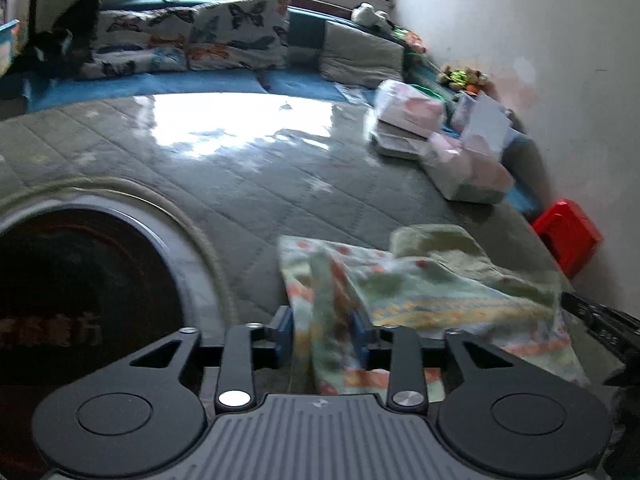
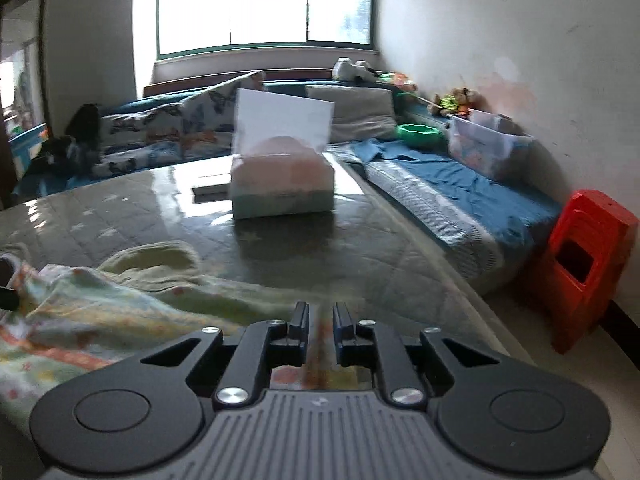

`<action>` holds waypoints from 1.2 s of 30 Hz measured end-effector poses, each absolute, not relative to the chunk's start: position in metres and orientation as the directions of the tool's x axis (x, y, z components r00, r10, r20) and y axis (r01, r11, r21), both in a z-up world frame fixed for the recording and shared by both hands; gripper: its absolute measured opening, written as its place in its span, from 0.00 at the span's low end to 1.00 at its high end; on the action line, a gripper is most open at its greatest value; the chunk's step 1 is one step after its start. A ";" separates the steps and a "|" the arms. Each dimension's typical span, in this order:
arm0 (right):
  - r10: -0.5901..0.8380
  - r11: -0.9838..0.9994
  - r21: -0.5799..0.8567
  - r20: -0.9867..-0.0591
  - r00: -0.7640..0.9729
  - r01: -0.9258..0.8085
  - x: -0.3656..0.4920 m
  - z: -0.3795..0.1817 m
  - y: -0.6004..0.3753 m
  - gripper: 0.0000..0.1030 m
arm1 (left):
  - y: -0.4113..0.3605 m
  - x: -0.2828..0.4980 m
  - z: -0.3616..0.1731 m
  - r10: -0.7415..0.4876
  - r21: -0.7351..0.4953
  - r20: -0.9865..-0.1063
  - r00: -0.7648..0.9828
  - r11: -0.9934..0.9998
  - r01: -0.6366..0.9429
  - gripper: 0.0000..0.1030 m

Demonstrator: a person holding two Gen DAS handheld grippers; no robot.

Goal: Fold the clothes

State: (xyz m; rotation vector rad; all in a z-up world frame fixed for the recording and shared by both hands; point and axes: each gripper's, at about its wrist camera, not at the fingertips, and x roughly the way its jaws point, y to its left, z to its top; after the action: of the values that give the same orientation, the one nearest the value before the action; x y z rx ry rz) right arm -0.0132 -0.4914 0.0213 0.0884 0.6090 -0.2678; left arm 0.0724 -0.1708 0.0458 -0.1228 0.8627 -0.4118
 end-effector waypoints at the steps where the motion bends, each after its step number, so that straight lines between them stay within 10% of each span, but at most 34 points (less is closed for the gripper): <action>1: -0.230 0.958 0.007 -0.576 0.785 0.286 -0.014 0.022 -0.493 0.12 | -0.169 0.072 0.048 -0.389 -0.259 -0.709 0.588 0.919 0.296 0.37; 13: -0.030 0.994 0.066 -0.599 0.800 0.086 -0.005 0.021 -0.445 0.37 | -0.222 0.069 0.050 -0.470 -0.262 -0.692 0.549 0.871 0.415 0.37; 36: 0.004 0.998 -0.052 -0.586 0.810 -0.043 -0.080 0.017 -0.375 0.40 | -0.206 -0.013 0.032 -0.447 -0.092 -0.649 0.615 0.849 0.520 0.51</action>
State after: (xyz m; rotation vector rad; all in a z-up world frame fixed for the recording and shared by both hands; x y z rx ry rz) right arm -0.0797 -0.3752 0.0167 -0.0644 0.6259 0.0256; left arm -0.0132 -0.2057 0.0320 0.1092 0.7168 -0.5582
